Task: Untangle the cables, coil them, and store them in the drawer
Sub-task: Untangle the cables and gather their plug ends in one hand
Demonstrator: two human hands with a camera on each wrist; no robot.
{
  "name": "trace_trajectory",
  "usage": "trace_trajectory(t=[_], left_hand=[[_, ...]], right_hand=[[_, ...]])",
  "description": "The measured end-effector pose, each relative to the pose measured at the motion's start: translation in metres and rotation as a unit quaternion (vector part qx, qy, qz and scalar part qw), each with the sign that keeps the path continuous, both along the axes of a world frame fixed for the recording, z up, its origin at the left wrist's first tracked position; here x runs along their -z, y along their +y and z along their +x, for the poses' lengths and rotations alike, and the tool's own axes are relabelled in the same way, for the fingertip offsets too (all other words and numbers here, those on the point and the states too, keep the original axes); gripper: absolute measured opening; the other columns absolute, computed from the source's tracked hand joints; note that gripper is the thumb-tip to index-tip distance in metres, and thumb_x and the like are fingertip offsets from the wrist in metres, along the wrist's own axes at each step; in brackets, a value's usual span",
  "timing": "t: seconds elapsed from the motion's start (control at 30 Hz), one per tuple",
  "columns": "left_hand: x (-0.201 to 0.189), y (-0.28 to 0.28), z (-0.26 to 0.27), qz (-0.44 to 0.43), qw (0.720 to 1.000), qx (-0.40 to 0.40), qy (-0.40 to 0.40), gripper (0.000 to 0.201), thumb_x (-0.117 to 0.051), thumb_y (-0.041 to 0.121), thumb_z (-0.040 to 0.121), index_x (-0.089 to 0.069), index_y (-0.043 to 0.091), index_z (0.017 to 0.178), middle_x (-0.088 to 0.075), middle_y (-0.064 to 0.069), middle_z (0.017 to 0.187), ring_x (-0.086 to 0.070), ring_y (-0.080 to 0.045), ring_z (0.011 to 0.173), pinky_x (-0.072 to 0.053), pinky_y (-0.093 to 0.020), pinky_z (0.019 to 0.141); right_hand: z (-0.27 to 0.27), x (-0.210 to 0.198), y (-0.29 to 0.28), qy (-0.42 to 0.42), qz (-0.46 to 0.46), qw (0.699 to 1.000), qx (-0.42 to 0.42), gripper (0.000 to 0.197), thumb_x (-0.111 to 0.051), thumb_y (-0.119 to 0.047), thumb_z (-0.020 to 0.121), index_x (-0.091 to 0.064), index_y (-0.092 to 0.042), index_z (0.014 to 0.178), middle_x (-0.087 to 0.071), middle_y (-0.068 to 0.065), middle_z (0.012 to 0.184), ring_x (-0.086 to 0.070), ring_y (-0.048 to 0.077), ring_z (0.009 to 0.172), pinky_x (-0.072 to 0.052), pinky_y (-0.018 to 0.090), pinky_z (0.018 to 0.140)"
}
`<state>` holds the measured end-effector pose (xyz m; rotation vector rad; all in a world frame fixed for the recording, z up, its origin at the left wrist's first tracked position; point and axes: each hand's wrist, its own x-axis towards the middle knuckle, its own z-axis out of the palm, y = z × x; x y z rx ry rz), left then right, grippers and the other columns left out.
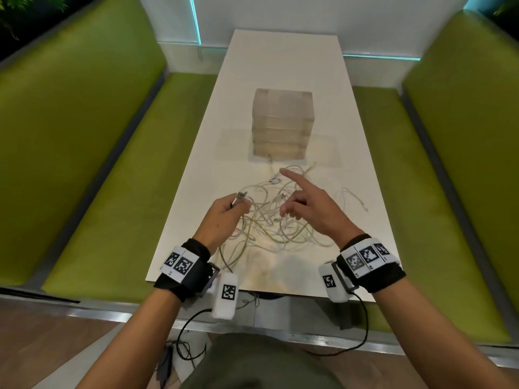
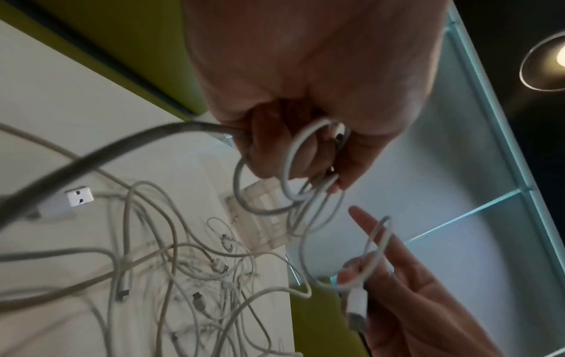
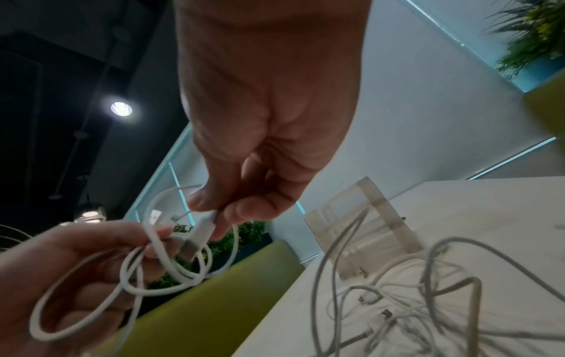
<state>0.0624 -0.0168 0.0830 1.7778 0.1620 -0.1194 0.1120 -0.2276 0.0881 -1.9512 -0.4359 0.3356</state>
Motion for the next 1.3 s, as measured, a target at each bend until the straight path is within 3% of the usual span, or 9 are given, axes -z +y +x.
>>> trace_trajectory(t=[0.13, 0.23, 0.3, 0.4, 0.5, 0.67, 1.0, 1.17, 1.3], left_hand=[[-0.017, -0.012, -0.016, -0.024, 0.995, 0.098, 0.020, 0.033, -0.048, 0.003, 0.095, -0.050, 0.012, 0.063, -0.036, 0.016, 0.041, -0.030, 0.000, 0.038, -0.026, -0.020, 0.044], [-0.022, -0.020, -0.021, -0.030, 0.990, 0.137, 0.019, 0.027, -0.047, 0.002, 0.096, -0.059, 0.013, 0.074, -0.048, 0.017, 0.038, -0.044, 0.006, 0.037, -0.031, -0.005, 0.042], [-0.016, -0.018, -0.022, -0.029, 0.989, 0.145, 0.011, 0.016, -0.053, 0.011, 0.095, -0.060, 0.010, 0.082, -0.046, 0.016, 0.041, -0.038, 0.001, 0.038, -0.029, -0.012, 0.043], [-0.002, -0.010, -0.021, -0.056, 0.990, 0.124, 0.033, 0.003, -0.061, 0.021, 0.091, -0.060, 0.018, 0.092, -0.037, 0.014, 0.052, -0.025, -0.008, 0.045, -0.020, -0.023, 0.044], [0.004, -0.002, -0.018, -0.145, 0.986, 0.066, 0.049, 0.026, -0.062, 0.022, 0.088, -0.056, 0.018, 0.113, -0.035, 0.007, 0.061, -0.027, -0.009, 0.049, -0.022, -0.021, 0.044], [0.002, 0.010, -0.014, -0.276, 0.960, -0.011, 0.046, 0.017, -0.047, 0.025, 0.094, -0.055, 0.012, 0.099, -0.026, 0.009, 0.057, -0.019, -0.006, 0.047, -0.013, -0.022, 0.045], [-0.005, 0.002, -0.009, -0.315, 0.948, -0.027, 0.025, 0.021, -0.033, 0.013, 0.101, -0.053, 0.008, 0.098, -0.034, 0.006, 0.058, -0.023, -0.008, 0.049, -0.016, -0.024, 0.049], [-0.002, 0.000, -0.012, -0.297, 0.955, 0.004, 0.013, 0.022, -0.031, 0.009, 0.102, -0.053, 0.009, 0.099, -0.048, 0.005, 0.065, -0.029, -0.006, 0.049, -0.026, -0.019, 0.049], [0.001, 0.001, -0.012, -0.298, 0.954, -0.004, -0.014, 0.022, -0.031, 0.008, 0.102, -0.051, 0.012, 0.093, -0.051, 0.008, 0.065, -0.031, -0.003, 0.048, -0.028, -0.016, 0.048]], right_hand=[[-0.010, 0.001, 0.009, 0.040, -0.007, 0.996, -0.075, 0.056, -0.062, -0.009, 0.087, -0.047, -0.028, 0.138, -0.068, -0.001, 0.073, -0.053, 0.006, 0.061, -0.046, 0.021, 0.065], [-0.013, 0.005, 0.015, 0.069, 0.005, 0.995, -0.067, 0.032, -0.065, -0.010, 0.086, -0.067, -0.016, 0.117, -0.065, 0.000, 0.068, -0.050, 0.010, 0.057, -0.044, 0.024, 0.059], [-0.016, 0.007, 0.017, 0.076, -0.004, 0.995, -0.071, 0.016, -0.064, -0.010, 0.087, -0.072, -0.013, 0.100, -0.064, 0.000, 0.066, -0.050, 0.014, 0.058, -0.043, 0.027, 0.057], [-0.017, 0.007, 0.015, 0.082, -0.014, 0.994, -0.068, 0.007, -0.063, -0.011, 0.088, -0.069, -0.008, 0.086, -0.065, 0.004, 0.068, -0.052, 0.019, 0.062, -0.044, 0.031, 0.060], [-0.019, 0.009, 0.010, 0.078, -0.022, 0.996, -0.038, 0.010, -0.061, -0.011, 0.090, -0.066, -0.007, 0.082, -0.067, 0.007, 0.071, -0.054, 0.019, 0.063, -0.047, 0.033, 0.064], [-0.026, 0.015, -0.003, 0.080, -0.009, 0.997, -0.009, 0.016, -0.060, -0.009, 0.090, -0.063, -0.016, 0.077, -0.066, 0.004, 0.072, -0.056, 0.012, 0.062, -0.048, 0.025, 0.062], [-0.078, 0.067, 0.010, 0.086, -0.215, 0.948, -0.219, 0.010, -0.071, -0.022, 0.081, -0.073, -0.013, 0.085, -0.068, 0.005, 0.081, -0.063, 0.020, 0.075, -0.052, 0.034, 0.071], [-0.095, 0.085, 0.017, 0.071, -0.281, 0.927, -0.239, 0.019, -0.066, -0.029, 0.085, -0.070, -0.013, 0.096, -0.054, 0.001, 0.089, -0.053, 0.014, 0.084, -0.046, 0.032, 0.078], [-0.101, 0.092, 0.015, 0.081, -0.273, 0.935, -0.213, 0.022, -0.066, -0.021, 0.086, -0.061, -0.018, 0.107, -0.059, -0.005, 0.077, -0.056, 0.013, 0.070, -0.043, 0.024, 0.065]])
